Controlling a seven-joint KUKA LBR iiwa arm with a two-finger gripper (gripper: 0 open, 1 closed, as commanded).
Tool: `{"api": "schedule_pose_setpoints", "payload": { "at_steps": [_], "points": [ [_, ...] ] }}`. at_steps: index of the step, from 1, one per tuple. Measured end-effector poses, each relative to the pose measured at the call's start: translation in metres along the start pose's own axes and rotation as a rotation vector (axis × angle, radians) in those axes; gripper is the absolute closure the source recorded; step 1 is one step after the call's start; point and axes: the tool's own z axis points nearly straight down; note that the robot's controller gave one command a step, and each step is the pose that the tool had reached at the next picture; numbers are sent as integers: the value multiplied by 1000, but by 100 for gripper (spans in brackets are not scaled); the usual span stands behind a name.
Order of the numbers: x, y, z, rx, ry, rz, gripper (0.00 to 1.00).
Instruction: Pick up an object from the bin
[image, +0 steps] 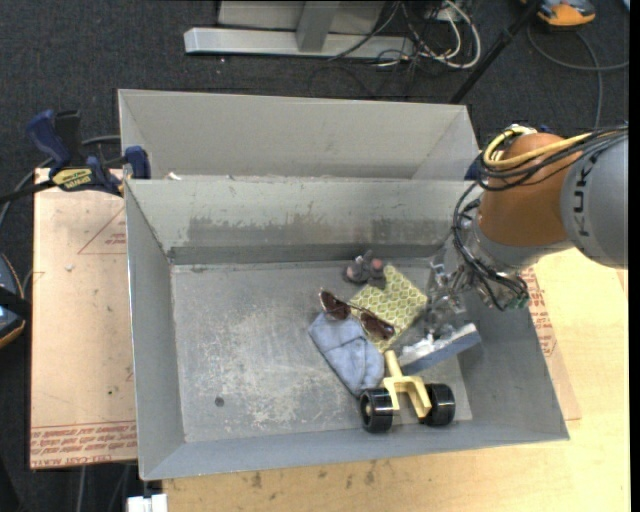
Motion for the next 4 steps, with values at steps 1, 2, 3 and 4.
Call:
{"api": "schedule_pose_setpoints", "payload": {
  "at_steps": [1, 2, 3, 4],
  "points": [
    [12, 1, -46, -3, 6, 8, 100],
    [-3, -9, -86, 2, -3, -14, 100],
    [85, -2, -55, -1, 3, 102, 0],
    [84, -2, -55, -1, 2, 101, 0]
  ]
}}
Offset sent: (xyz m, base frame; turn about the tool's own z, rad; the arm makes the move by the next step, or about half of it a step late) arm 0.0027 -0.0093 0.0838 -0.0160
